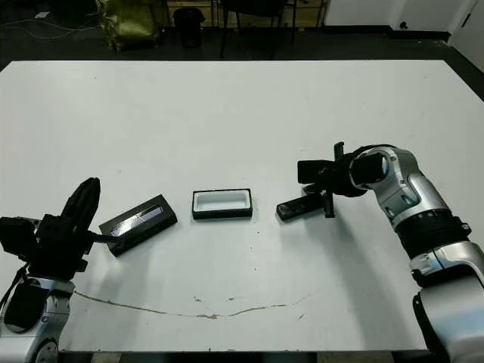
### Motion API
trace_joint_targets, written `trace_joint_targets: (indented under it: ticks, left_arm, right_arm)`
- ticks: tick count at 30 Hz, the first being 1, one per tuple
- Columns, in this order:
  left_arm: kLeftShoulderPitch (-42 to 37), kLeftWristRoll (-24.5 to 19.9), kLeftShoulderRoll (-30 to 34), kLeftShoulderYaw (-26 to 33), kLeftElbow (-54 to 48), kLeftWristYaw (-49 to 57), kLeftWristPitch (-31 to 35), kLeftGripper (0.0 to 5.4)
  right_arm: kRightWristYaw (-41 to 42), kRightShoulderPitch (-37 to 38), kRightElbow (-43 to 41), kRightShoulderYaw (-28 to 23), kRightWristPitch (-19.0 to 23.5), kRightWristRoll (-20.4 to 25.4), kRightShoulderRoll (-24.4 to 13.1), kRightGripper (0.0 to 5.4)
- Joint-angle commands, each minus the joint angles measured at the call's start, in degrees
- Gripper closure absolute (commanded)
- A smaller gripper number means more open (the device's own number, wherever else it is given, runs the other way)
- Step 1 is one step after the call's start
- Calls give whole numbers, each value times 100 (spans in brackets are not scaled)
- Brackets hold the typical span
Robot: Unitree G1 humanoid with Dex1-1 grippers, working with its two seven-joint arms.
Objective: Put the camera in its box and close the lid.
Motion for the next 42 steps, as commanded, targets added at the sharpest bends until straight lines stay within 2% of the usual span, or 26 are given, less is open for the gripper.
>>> trace_joint_targets:
  ticks: [1,5,9,19,25,30,34,40,42]
  left_arm:
    - [65,32,21,27,63,-2,13,540]
    - [62,27,10,28,76,0,-9,540]
    - [55,-5,4,36,115,-25,-62,540]
    - [76,20,24,44,68,16,-32,540]
    - [87,-31,8,48,-2,40,84,540]
    - [101,-78,-3,61,-49,37,153,540]
    - [106,-24,-3,63,-46,67,123,540]
    - [111,66,8,65,-36,109,93,540]
    - [105,51,-1,72,0,87,39,540]
  right_arm:
    - [232,236,-99,61,182,3,-130,539]
    - [379,282,-182,59,165,75,-185,539]
    - [484,334,-448,107,519,-21,-264,539]
    - [623,468,-606,79,849,42,-346,539]
    - [689,635,-752,28,745,207,-450,539]
    - [843,699,-1003,48,873,293,-520,539]
    - [938,804,-1549,98,1311,184,-619,539]
    - [1069,995,-1807,-71,1417,510,-715,539]
    - [1108,1045,-1926,-92,1323,575,-786,539]
